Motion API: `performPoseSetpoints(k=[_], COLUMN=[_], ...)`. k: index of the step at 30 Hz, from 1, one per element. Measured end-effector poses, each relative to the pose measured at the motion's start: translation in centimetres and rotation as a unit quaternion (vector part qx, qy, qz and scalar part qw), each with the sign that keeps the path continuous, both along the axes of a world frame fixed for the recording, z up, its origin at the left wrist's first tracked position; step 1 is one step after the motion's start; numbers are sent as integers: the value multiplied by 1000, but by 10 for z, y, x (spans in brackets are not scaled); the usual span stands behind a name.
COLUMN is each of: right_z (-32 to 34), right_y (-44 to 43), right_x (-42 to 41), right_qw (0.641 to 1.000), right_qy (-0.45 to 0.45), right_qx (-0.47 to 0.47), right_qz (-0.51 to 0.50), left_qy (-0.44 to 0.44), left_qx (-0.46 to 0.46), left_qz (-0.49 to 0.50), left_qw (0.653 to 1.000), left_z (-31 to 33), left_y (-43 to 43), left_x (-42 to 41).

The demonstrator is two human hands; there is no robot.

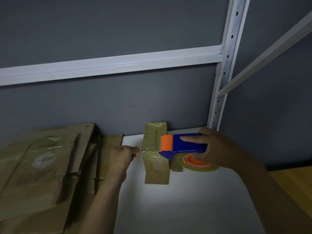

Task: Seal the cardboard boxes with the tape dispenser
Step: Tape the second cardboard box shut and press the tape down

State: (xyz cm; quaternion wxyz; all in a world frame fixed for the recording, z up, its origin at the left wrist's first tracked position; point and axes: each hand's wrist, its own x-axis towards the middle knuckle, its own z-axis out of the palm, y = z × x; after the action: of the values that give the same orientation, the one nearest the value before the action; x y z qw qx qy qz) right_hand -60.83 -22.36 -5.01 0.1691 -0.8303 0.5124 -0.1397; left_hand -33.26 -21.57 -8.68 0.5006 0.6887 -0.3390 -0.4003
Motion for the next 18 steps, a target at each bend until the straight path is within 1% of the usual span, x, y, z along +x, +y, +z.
performPoseSetpoints(k=[3, 6, 7, 9, 12, 14, 15, 16, 17, 18], right_z=[-4, -14, -16, -19, -20, -22, -22, -23, -23, -24], right_y=[-2, -3, -3, -5, -6, -7, -8, -8, -9, -9], right_x=[11, 19, 19, 18, 20, 21, 21, 21, 22, 25], right_qw=[999, 998, 998, 998, 999, 1000, 1000, 1000, 1000, 1000], right_qy=[28, 42, 47, 43, 30, 26, 22, 18, 16, 14], right_qx=[-12, -30, -35, -37, -17, -9, -5, -2, 0, 0], right_qz=[15, 21, 21, 20, 14, 12, 11, 11, 12, 15], left_qy=[10, 34, 29, -20, -153, -227, -250, -262, -262, -245], left_qx=[16, 16, 16, 14, 4, 36, 57, 60, 31, -27], left_qz=[14, -4, -14, -38, -81, -117, -123, -108, -71, -33], left_qw=[1000, 999, 999, 999, 985, 966, 959, 957, 962, 968], left_z=[-13, -25, -28, -30, -30, -31, -33, -37, -41, -44], left_y=[1, 2, 1, -2, -7, -7, -7, -6, -3, 1], left_x=[3, 9, 10, 12, 17, 21, 22, 21, 19, 17])
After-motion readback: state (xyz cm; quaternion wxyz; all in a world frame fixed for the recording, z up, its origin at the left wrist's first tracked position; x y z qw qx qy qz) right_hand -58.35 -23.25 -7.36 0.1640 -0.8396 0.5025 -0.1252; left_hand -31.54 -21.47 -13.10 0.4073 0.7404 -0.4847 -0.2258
